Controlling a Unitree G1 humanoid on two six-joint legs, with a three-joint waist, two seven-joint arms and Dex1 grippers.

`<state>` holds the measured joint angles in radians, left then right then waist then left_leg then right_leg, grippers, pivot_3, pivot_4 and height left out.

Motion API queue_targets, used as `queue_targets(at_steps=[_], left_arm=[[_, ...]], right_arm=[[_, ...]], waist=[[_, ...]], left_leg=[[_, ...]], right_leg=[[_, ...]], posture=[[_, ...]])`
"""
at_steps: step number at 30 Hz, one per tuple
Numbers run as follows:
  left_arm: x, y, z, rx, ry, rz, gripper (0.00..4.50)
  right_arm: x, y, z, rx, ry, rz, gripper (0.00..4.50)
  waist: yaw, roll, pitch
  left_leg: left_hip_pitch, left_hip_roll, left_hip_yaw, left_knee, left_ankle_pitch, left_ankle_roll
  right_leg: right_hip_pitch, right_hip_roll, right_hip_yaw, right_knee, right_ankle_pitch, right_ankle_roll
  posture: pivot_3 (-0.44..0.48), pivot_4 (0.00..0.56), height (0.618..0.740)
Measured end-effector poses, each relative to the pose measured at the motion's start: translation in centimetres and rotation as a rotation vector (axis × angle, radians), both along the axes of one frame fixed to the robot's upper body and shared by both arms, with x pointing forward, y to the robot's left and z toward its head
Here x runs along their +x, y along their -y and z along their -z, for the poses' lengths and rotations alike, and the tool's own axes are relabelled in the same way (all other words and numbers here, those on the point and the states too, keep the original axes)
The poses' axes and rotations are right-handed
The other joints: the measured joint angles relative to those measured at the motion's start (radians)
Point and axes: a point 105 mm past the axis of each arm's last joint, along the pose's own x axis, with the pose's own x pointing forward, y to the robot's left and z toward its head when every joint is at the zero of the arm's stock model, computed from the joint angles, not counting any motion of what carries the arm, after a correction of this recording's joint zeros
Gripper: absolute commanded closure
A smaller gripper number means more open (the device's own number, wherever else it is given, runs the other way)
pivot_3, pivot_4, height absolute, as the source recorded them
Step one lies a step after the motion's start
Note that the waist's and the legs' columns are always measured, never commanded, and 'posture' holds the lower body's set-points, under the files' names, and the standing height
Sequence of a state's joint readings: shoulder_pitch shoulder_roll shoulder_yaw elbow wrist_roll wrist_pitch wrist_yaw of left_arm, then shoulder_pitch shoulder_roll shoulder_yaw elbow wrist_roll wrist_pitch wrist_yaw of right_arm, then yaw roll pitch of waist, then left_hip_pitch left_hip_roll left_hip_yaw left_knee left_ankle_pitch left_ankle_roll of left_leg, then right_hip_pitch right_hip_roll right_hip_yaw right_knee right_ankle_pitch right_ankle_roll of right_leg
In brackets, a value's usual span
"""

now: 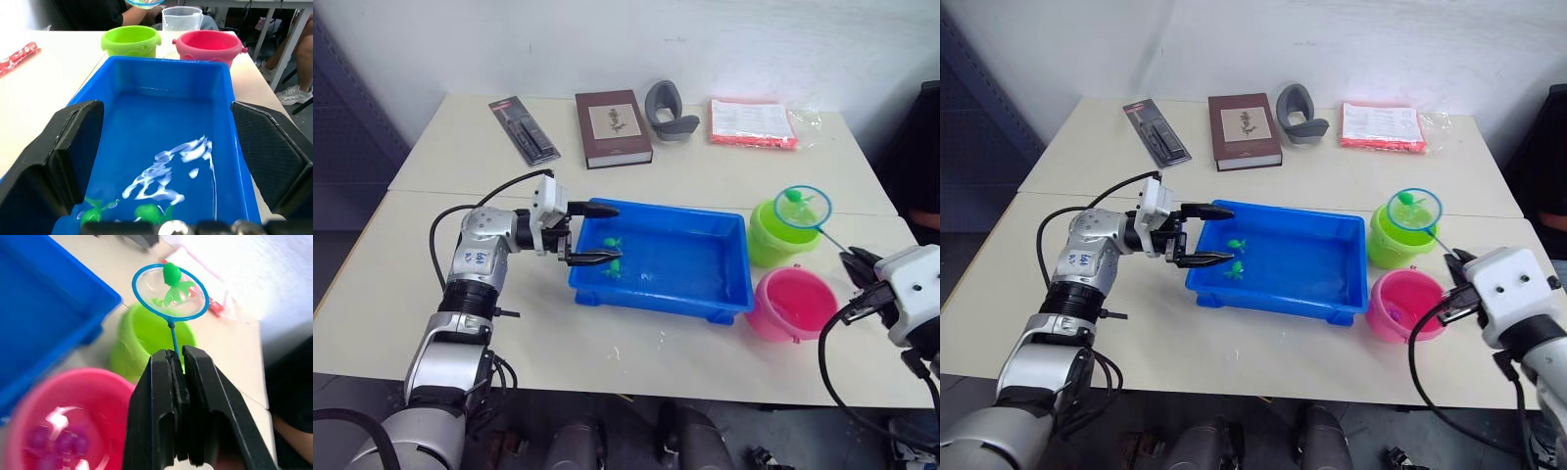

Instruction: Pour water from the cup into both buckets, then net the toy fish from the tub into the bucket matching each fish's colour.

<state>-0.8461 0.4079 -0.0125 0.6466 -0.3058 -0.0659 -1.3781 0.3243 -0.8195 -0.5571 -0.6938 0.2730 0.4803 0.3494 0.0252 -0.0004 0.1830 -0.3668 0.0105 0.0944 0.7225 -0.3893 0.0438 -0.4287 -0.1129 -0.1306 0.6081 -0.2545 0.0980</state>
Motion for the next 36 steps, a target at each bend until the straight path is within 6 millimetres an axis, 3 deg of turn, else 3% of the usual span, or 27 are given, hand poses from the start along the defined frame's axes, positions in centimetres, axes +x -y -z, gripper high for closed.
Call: queue_targets(at_steps=[3,6,10,18,23,31,33,36], left_arm=[[0.0,1.2,0.1,-0.028,-0.010,0.019,0.03],[-0.1,2.7,0.0,-0.056,-0.018,0.045,0.03],[-0.2,3.3,0.0,-0.064,-0.021,0.057,0.03],[-0.2,3.6,0.5,-0.076,-0.038,0.063,0.03],[-0.2,4.0,0.5,-0.087,-0.038,0.069,0.03],[-0.2,4.1,0.5,-0.090,-0.034,0.069,0.03],[-0.2,4.1,0.4,-0.092,-0.030,0.062,0.03],[0.2,3.1,0.2,-0.080,-0.017,0.028,0.03]], right_arm=[[0.7,2.4,0.0,-0.180,-0.015,0.055,4.50],[1.4,3.3,0.4,-0.329,-0.018,0.062,4.50],[2.3,4.0,0.8,-0.544,-0.013,0.049,4.50],[3.6,2.9,1.5,-1.049,0.050,-0.135,4.50],[3.7,3.6,2.1,-1.212,0.102,-0.196,4.50],[3.7,4.1,1.9,-1.276,0.144,-0.227,4.50],[3.7,3.8,1.5,-1.192,0.170,-0.214,4.50],[3.5,1.8,0.1,-0.921,0.231,-0.222,4.50]], waist=[[0.002,0.000,0.000],[-0.001,0.000,0.000],[-0.003,0.000,0.000],[-0.001,0.000,0.000],[0.001,0.000,0.000],[-0.003,0.001,0.000],[-0.003,0.001,0.000],[-0.005,0.001,0.000]], left_leg=[[0.000,0.000,0.000,0.000,0.000,0.000],[0.000,0.000,0.000,0.000,0.000,0.000],[0.000,0.000,0.001,-0.001,0.000,0.000],[0.000,0.001,0.001,-0.001,0.001,-0.001],[-0.001,0.000,0.000,-0.001,0.001,-0.001],[0.000,0.001,0.001,-0.002,0.002,-0.002],[0.000,0.002,0.000,-0.003,0.002,-0.002],[0.001,0.002,0.000,-0.003,0.002,-0.002]], right_leg=[[0.000,0.000,0.000,0.000,0.000,0.000],[0.000,0.000,0.000,0.000,0.000,0.000],[0.000,0.000,0.000,0.000,0.000,0.000],[0.000,0.000,0.000,0.000,0.000,0.000],[0.000,-0.001,-0.001,-0.001,0.000,0.000],[0.000,0.001,0.000,-0.001,0.000,0.000],[0.000,0.001,-0.001,-0.002,0.000,0.000],[0.000,0.002,-0.001,-0.002,0.000,0.000]], posture=[[0.000,0.150,0.740],[0.000,0.150,0.740],[0.000,0.150,0.740],[0.000,0.150,0.740],[0.000,0.150,0.740],[0.000,0.150,0.740],[0.000,0.150,0.740],[0.000,0.150,0.740]])
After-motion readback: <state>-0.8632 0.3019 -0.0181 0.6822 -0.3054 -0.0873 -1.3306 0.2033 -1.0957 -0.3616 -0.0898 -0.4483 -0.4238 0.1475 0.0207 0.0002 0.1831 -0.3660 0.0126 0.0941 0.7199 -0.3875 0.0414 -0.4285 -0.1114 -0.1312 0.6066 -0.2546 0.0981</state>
